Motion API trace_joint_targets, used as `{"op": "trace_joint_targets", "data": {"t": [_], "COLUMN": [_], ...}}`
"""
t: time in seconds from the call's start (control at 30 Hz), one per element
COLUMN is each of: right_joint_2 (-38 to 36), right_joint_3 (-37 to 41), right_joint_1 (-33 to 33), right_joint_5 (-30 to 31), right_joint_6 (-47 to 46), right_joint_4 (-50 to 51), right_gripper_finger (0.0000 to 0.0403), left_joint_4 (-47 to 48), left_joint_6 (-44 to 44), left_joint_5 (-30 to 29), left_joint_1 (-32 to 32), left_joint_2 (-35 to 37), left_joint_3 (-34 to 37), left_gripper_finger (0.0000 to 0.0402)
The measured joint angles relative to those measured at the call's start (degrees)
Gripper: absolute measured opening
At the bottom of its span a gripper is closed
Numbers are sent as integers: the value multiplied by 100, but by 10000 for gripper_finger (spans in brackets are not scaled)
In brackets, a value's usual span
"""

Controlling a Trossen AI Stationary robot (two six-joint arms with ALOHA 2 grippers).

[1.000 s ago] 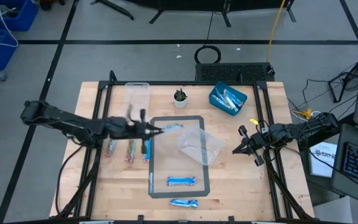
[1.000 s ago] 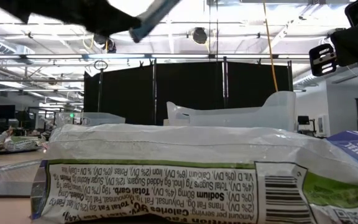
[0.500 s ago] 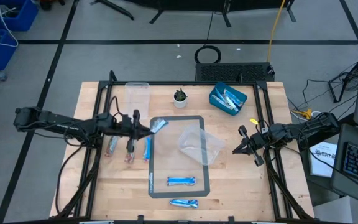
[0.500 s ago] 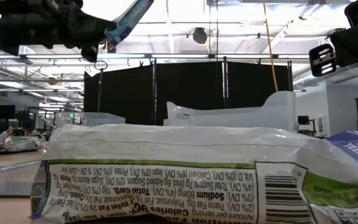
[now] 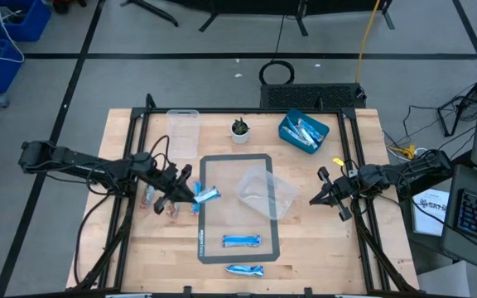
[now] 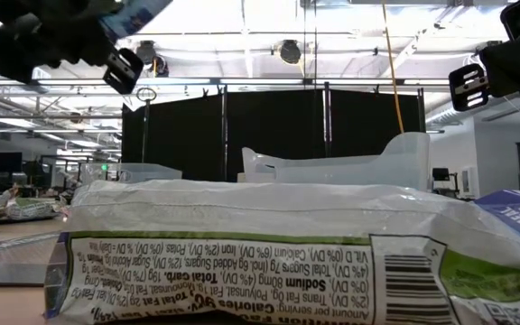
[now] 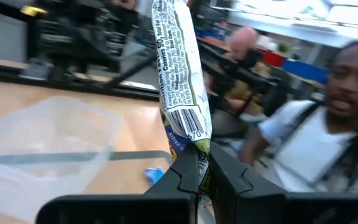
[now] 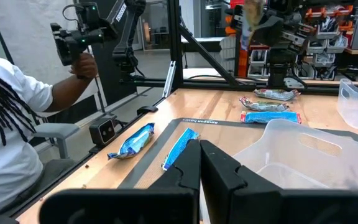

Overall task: Pick and place Granola Bars by type
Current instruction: Put the snack into the center bin

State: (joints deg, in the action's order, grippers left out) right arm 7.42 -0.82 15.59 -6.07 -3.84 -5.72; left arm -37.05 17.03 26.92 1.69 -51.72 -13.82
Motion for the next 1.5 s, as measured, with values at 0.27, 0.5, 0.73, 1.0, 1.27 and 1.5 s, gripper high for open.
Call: {"op": "trace_joint_targets", "data": {"t": [0.27,0.5,0.73,1.0,1.27,1.5], "right_joint_2": [0,0,0,0,0,0], "right_joint_3": [-2,0,-2,-2,0,-2], "right_joint_1": [0,0,0,0,0,0], "right_joint_5": [0,0,0,0,0,0], "right_joint_6": [-2,0,-2,-1,0,-1], "right_joint_4": [-2,-2,0,-2,-1,-2], "right_gripper_finger": [0,0,0,0,0,0], "left_joint_4": [202,320,188,1866,3423,3873], "left_joint_6": [-475,-1220,-1360,-1611,-1926,-2132], "left_joint_5": [-1798,-2666,-2745,-2696,-2510,-2119], "left_joint_1": [0,0,-51,-146,-146,-144], "left_joint_2": [0,-3,-470,-1782,-3187,-4281], "left_joint_3": [0,0,-201,-1739,-3511,-4592], "left_gripper_finger": [15,17,15,15,15,15]}}
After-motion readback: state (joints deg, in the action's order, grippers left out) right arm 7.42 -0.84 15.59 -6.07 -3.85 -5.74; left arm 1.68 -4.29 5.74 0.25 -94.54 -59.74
